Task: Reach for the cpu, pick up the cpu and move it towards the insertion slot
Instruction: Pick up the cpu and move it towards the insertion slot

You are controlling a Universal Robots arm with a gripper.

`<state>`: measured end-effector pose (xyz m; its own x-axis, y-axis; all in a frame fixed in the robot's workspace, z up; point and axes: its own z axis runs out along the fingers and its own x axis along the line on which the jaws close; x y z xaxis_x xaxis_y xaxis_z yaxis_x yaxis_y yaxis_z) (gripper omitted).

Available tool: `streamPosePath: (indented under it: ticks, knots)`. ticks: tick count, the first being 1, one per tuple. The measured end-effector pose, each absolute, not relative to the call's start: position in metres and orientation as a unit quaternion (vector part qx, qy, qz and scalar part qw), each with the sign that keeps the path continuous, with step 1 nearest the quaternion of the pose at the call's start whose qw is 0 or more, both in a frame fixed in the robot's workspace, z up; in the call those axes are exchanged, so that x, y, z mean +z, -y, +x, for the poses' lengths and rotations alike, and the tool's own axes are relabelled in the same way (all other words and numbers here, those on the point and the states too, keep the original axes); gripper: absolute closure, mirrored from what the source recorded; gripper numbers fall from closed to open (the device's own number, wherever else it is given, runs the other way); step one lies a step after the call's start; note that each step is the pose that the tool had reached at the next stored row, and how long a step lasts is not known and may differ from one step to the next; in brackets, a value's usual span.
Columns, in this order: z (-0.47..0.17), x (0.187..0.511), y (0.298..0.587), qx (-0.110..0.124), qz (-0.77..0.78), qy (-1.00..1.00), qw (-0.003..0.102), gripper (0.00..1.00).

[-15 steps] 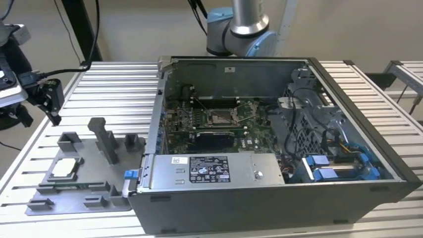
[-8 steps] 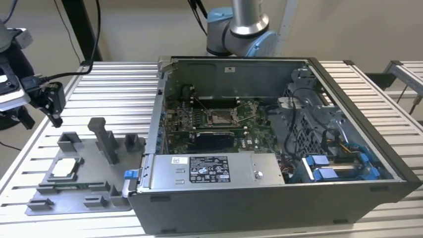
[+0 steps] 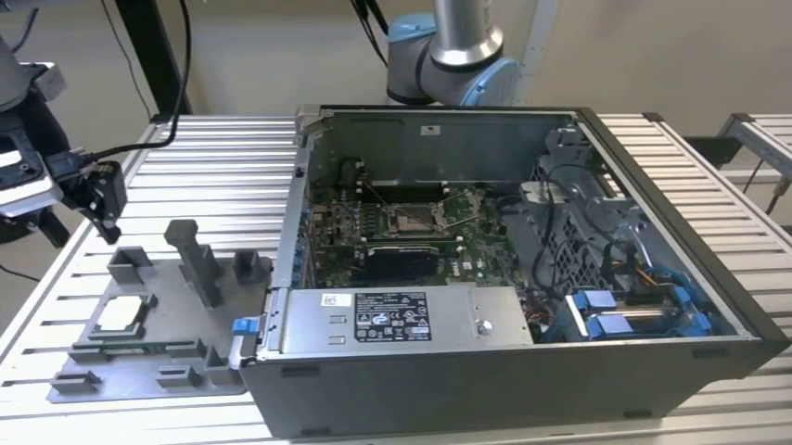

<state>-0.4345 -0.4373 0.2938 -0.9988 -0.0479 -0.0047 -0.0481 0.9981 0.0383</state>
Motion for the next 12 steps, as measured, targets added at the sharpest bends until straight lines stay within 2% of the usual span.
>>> streamPosePath:
  ticks: [12]
  knots:
    - [-0.4345, 0.2839, 0.4373, 0.019, -0.024, -1.0, 0.002, 0.0]
